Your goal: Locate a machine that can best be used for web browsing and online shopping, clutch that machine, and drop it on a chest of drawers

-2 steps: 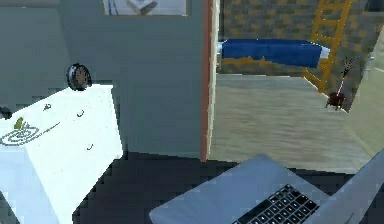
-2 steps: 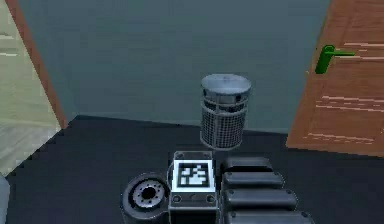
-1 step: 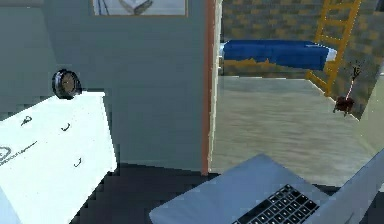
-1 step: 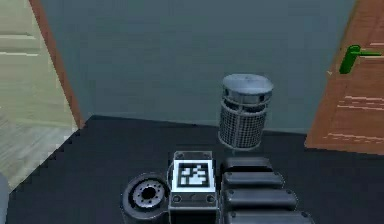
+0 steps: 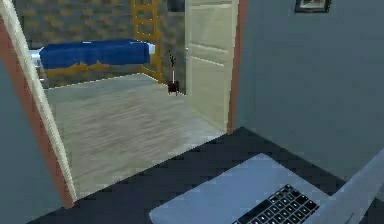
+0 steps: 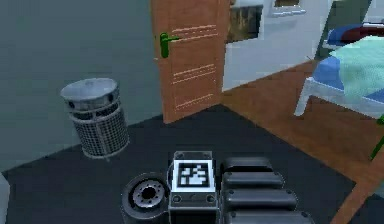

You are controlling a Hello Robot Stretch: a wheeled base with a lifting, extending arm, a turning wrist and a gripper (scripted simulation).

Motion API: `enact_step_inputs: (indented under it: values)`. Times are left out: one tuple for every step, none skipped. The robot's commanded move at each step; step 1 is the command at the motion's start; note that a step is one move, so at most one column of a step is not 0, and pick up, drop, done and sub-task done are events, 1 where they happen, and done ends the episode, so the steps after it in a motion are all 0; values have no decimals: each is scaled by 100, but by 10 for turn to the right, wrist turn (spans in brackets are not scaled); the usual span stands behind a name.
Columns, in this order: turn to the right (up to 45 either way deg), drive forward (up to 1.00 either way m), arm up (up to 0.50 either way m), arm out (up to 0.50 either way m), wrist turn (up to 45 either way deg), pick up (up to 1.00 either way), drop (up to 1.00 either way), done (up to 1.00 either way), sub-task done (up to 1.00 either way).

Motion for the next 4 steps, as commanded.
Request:
enact_step_inputs:
  values:
    - [390,0,0,0,0,0,0,0,0]
    - [0,60,0,0,0,0,0,0,0]
    - [-450,0,0,0,0,0,0,0,0]
    - [-120,0,0,0,0,0,0,0,0]
